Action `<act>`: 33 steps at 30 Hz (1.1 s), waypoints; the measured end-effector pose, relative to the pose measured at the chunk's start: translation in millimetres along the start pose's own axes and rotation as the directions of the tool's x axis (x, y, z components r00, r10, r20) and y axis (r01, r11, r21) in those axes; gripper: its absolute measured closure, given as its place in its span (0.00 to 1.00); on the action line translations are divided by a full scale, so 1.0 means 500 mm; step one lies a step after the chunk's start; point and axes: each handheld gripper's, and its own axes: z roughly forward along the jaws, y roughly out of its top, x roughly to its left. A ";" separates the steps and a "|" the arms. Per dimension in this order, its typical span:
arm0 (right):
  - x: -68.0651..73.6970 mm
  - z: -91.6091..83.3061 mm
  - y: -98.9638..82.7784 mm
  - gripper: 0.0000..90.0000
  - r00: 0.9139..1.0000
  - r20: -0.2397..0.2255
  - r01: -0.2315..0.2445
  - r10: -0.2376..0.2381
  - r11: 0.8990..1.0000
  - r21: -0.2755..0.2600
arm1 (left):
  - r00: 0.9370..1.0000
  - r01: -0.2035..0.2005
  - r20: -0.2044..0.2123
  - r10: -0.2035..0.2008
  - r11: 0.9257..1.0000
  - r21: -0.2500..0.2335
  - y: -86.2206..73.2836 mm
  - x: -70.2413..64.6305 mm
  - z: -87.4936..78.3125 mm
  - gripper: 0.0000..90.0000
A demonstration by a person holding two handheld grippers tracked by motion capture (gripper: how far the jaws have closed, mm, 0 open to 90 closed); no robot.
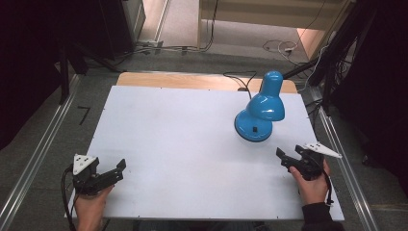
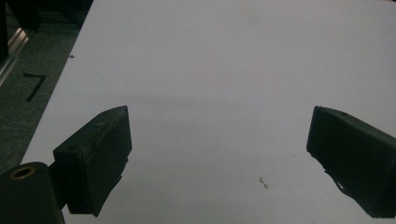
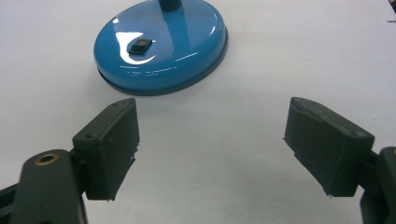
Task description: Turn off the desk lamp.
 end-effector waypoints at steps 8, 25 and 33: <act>-0.004 -0.011 -0.006 0.19 1.000 -0.001 -0.001 0.001 1.000 0.004 | 1.000 0.000 0.000 0.000 1.000 -0.001 0.000 0.000 0.000 0.08; -0.019 -0.041 -0.021 0.19 1.000 0.006 -0.007 0.007 1.000 0.000 | 1.000 -0.004 0.000 0.004 1.000 0.001 0.000 -0.001 -0.001 0.08; -0.050 -0.072 -0.037 0.18 0.999 0.037 -0.022 0.022 1.000 -0.006 | 1.000 -0.003 0.001 0.003 1.000 0.000 0.000 -0.001 -0.001 0.08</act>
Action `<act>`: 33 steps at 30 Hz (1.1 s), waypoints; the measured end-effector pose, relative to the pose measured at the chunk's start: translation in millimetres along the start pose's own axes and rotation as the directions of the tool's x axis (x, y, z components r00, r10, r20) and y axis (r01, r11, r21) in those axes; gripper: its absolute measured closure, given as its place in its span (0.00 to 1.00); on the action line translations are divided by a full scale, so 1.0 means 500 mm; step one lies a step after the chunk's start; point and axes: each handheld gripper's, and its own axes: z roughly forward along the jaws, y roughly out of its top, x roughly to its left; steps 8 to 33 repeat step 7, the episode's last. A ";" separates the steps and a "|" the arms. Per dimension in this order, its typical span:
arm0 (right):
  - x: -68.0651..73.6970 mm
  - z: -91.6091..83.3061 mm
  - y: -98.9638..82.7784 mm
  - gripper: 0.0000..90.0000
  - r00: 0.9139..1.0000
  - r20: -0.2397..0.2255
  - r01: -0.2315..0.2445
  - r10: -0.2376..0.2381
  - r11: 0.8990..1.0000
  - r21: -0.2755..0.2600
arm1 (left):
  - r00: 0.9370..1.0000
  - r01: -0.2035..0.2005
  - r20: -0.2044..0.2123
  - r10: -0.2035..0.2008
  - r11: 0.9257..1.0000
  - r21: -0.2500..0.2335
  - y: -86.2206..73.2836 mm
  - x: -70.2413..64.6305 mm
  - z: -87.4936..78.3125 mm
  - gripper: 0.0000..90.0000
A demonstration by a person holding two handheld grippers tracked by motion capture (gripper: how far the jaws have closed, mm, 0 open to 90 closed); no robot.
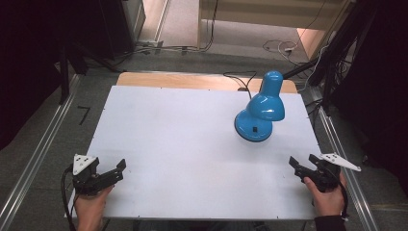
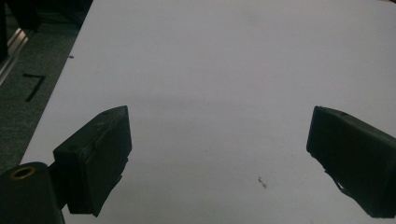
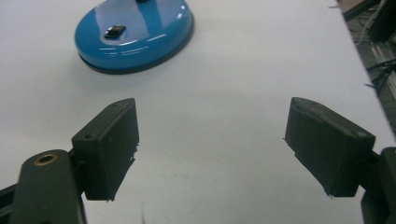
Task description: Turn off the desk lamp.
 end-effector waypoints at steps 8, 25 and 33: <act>-0.051 0.002 -0.026 0.16 0.996 0.080 -0.041 0.038 0.999 0.035 | 1.000 -0.005 0.002 0.005 1.000 0.004 0.000 -0.003 0.002 0.08; -0.051 0.002 -0.026 0.16 0.996 0.080 -0.041 0.038 0.999 0.035 | 1.000 -0.005 0.002 0.005 1.000 0.004 0.000 -0.003 0.002 0.08; -0.051 0.002 -0.026 0.16 0.996 0.080 -0.041 0.038 0.999 0.035 | 1.000 -0.005 0.002 0.005 1.000 0.004 0.000 -0.003 0.002 0.08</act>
